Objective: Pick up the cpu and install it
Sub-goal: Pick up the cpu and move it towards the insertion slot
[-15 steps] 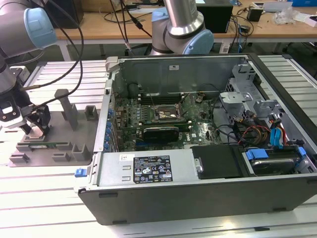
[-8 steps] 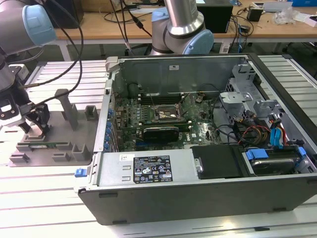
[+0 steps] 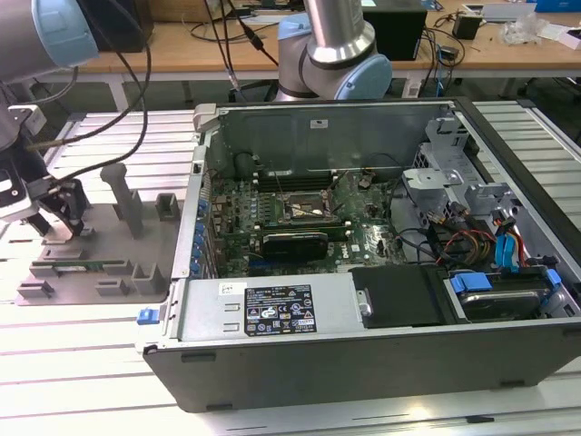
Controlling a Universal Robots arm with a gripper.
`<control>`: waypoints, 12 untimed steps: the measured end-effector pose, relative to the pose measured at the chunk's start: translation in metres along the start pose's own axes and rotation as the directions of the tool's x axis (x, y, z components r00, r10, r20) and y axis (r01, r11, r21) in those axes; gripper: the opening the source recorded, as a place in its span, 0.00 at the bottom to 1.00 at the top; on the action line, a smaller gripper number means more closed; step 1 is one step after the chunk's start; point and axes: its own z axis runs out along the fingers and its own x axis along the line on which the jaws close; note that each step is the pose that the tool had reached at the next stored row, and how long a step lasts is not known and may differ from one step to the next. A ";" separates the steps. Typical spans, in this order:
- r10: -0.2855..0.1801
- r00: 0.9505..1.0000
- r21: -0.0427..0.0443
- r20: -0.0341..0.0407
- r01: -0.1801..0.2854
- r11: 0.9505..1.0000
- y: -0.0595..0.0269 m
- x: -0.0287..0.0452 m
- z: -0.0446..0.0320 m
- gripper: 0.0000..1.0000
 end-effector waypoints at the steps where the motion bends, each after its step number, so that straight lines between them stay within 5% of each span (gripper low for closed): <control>1: 0.000 1.000 0.000 0.000 0.000 1.000 0.0001 -0.0001 -0.0027 0.55; 12: 0.000 1.000 0.000 0.000 0.000 1.000 0.0015 -0.0009 -0.0279 0.55</control>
